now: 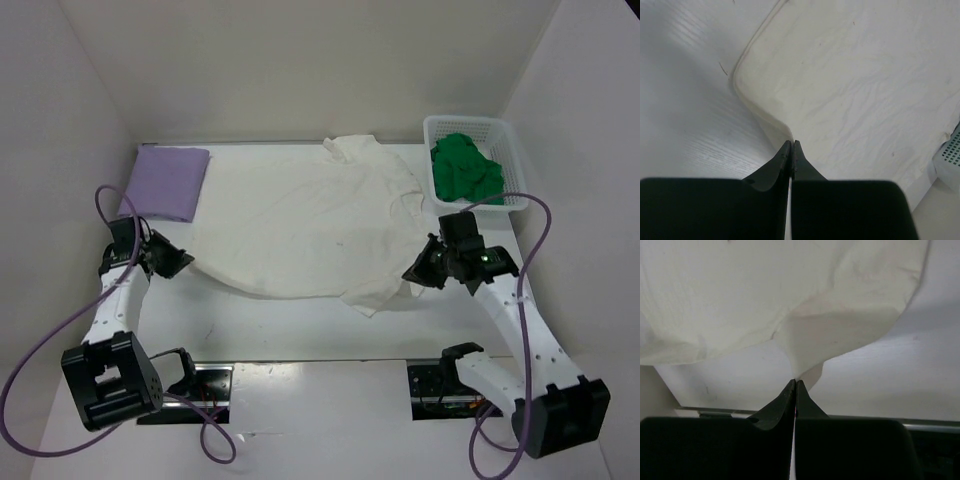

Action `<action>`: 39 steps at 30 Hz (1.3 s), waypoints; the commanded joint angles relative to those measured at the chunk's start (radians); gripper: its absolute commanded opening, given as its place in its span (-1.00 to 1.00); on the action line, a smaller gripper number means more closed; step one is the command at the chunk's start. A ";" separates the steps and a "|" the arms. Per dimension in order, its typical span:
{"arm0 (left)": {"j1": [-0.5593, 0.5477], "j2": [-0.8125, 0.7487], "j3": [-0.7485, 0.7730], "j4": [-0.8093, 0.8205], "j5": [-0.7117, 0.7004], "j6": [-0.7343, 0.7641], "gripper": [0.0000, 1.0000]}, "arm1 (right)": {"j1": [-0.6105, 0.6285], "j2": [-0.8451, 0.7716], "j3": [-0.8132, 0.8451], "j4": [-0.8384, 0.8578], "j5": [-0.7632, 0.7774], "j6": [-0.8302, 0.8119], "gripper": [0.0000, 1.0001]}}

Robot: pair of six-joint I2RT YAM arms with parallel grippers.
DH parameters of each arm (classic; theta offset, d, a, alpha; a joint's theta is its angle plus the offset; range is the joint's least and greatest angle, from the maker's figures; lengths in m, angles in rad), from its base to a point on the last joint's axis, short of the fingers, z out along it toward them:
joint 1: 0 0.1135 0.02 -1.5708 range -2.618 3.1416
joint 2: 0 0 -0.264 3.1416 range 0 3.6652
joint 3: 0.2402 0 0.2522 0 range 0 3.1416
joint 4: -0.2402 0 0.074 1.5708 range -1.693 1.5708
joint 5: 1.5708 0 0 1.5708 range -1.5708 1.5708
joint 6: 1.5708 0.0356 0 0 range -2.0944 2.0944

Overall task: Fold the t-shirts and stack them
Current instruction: Flatten out the tshirt, then fold the flattened tshirt in 1/3 of the way

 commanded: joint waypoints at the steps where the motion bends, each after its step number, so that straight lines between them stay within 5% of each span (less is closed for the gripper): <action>1: 0.005 0.060 0.043 0.092 -0.017 0.001 -1.00 | -0.004 0.103 0.053 0.178 0.053 -0.033 -1.00; 16: 0.005 0.290 0.119 0.212 -0.049 -0.019 -1.00 | -0.126 0.482 0.274 0.389 0.129 -0.185 -1.00; 39: -0.070 0.535 0.224 0.335 -0.085 -0.067 -1.00 | -0.154 0.949 0.665 0.527 0.198 -0.234 -1.00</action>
